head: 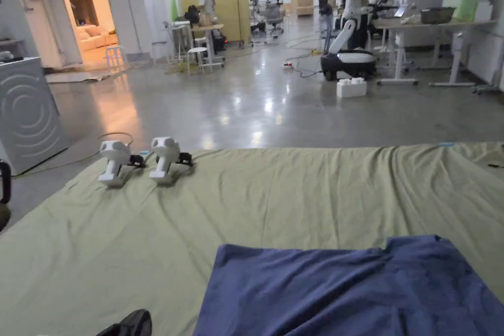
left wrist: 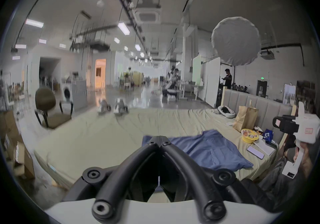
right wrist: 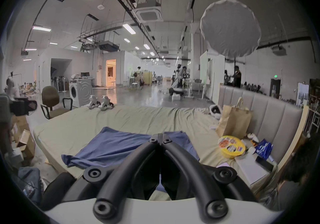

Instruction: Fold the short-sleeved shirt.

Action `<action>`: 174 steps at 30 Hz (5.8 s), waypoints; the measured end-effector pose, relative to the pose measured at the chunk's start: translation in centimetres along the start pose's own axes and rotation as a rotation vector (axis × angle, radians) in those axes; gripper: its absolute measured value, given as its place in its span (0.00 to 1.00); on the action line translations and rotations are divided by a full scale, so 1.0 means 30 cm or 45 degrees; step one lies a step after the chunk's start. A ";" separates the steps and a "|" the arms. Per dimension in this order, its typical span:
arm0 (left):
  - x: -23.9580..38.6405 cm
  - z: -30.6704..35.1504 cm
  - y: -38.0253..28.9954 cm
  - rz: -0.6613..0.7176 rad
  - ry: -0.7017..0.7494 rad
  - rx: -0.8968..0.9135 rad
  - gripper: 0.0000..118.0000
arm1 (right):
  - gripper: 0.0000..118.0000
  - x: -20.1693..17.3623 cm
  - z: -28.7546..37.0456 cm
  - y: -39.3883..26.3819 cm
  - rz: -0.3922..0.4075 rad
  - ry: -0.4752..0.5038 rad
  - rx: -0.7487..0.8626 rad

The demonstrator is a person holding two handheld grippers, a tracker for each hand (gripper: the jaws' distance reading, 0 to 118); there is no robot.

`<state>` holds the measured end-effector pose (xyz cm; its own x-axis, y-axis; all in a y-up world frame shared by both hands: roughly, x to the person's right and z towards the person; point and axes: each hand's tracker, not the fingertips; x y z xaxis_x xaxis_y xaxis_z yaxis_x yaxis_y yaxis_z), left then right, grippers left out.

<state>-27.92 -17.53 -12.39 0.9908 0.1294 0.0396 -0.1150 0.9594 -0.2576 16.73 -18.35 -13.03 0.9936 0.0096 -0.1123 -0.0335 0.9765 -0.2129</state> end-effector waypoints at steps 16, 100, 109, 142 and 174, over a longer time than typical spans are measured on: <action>-0.341 -0.553 -0.567 0.235 0.012 -0.735 0.73 | 0.02 0.100 -0.090 -0.143 -0.129 -0.010 -0.294; -0.248 -1.347 -0.217 0.025 0.119 -0.774 0.06 | 0.07 0.495 -1.271 -0.417 -0.195 -0.249 -0.909; -0.238 -1.225 -0.232 -0.035 0.064 -0.712 0.90 | 0.83 0.569 -1.164 -0.353 -0.278 -0.233 -0.717; 0.225 0.192 0.140 -0.285 0.054 0.351 0.01 | 0.02 -0.009 0.079 0.132 0.105 -0.032 0.243; -0.211 -0.988 -0.389 0.219 0.062 -0.691 0.68 | 0.02 0.192 -0.179 -0.105 -0.084 -0.114 -0.213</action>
<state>-30.72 -36.97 -38.26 0.9647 0.2480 -0.0882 -0.2345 0.6574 -0.7162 21.98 -22.54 -18.23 0.9996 -0.0272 -0.0076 0.0224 0.9262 -0.3764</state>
